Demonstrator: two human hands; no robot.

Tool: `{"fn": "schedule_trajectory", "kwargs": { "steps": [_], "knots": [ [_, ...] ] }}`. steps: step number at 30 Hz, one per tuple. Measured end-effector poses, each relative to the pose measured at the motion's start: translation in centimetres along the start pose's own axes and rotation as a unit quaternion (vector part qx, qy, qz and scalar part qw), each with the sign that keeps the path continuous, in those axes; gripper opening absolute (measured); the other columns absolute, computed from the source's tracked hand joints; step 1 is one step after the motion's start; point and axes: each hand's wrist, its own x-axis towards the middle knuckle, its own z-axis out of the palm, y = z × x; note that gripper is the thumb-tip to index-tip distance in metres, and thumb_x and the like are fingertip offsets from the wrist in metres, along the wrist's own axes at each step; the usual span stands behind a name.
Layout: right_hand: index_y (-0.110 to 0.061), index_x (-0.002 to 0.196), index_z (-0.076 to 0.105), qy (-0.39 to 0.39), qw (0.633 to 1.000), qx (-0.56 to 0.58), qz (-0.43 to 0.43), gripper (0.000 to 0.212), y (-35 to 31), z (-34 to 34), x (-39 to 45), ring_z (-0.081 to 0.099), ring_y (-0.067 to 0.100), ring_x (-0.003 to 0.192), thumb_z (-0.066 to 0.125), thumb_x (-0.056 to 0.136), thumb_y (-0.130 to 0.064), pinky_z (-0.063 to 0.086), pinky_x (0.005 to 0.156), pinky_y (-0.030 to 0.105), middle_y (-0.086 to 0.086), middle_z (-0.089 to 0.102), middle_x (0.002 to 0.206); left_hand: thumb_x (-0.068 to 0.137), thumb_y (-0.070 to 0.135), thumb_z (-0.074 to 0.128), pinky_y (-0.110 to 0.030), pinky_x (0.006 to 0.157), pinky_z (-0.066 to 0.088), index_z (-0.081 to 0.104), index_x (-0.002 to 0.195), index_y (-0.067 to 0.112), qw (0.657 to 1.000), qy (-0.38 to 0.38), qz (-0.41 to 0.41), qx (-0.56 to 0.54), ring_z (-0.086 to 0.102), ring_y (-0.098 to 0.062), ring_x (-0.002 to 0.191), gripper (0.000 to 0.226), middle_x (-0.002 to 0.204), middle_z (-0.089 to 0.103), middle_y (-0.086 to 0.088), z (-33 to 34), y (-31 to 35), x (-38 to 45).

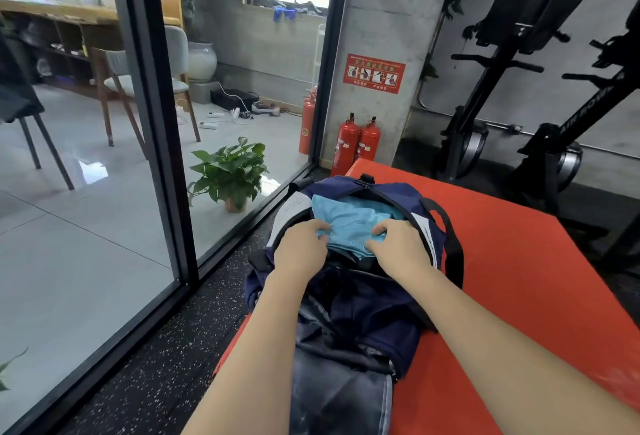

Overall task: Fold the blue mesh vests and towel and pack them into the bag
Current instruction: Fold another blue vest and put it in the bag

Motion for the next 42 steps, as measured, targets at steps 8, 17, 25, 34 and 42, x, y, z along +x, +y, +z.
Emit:
{"fn": "schedule_trajectory", "kwargs": {
  "steps": [8,17,25,34,42],
  "knots": [
    [-0.014,0.125,0.061,-0.001,1.0,-0.019,-0.012,0.033,-1.2,-1.0,-0.3,0.062,0.029,0.099,0.056,0.092,-0.015,0.049,0.082,0.034,0.011,0.058,0.125,0.103,0.016,0.039,-0.045,0.102,0.04,0.05,0.142,0.029,0.997,0.08,0.019,0.009,0.036,-0.035,0.129,0.043,0.143,0.034,-0.016,-0.8,0.2,-1.0],
    [-0.006,0.118,0.054,0.101,0.991,-0.085,0.01,0.038,-4.0,-9.1,1.2,0.06,0.038,0.108,0.055,0.086,-0.027,0.049,0.09,0.04,0.017,0.063,0.116,0.092,-0.004,0.046,-0.039,0.114,0.029,0.033,0.152,0.009,0.988,0.133,0.068,0.032,0.025,-0.038,0.145,0.063,0.161,0.016,-0.022,-6.3,6.2,0.2],
    [-0.003,0.109,0.057,0.16,0.984,-0.069,-0.022,0.03,-8.0,-15.4,3.2,0.061,0.038,0.103,0.055,0.088,-0.024,0.046,0.077,0.036,0.019,0.066,0.11,0.086,0.006,0.059,-0.049,0.112,0.035,0.033,0.146,0.0,0.967,0.141,0.113,0.178,0.025,-0.044,0.143,0.065,0.151,0.025,-0.027,-12.3,12.9,3.1],
    [-0.01,0.076,0.048,0.038,0.992,-0.119,-0.008,0.019,-5.3,-12.6,-0.8,0.062,0.033,0.086,0.058,0.082,-0.025,0.042,0.066,0.03,0.01,0.065,0.089,0.087,0.02,0.056,-0.053,0.119,0.014,0.035,0.143,0.011,0.946,0.076,0.095,0.302,0.014,-0.044,0.146,0.061,0.154,0.022,-0.024,-8.6,8.7,0.2],
    [-0.011,0.086,0.068,-0.043,0.99,0.136,-0.008,0.021,-4.3,-13.9,-2.4,0.07,0.028,0.089,0.067,0.086,-0.032,0.055,0.076,0.037,0.003,0.068,0.087,0.089,0.032,0.058,-0.047,0.114,0.032,0.035,0.15,0.016,0.956,-0.031,0.115,0.269,0.032,-0.039,0.14,0.068,0.155,0.028,-0.018,-10.1,9.4,-1.5]
  ]
}}
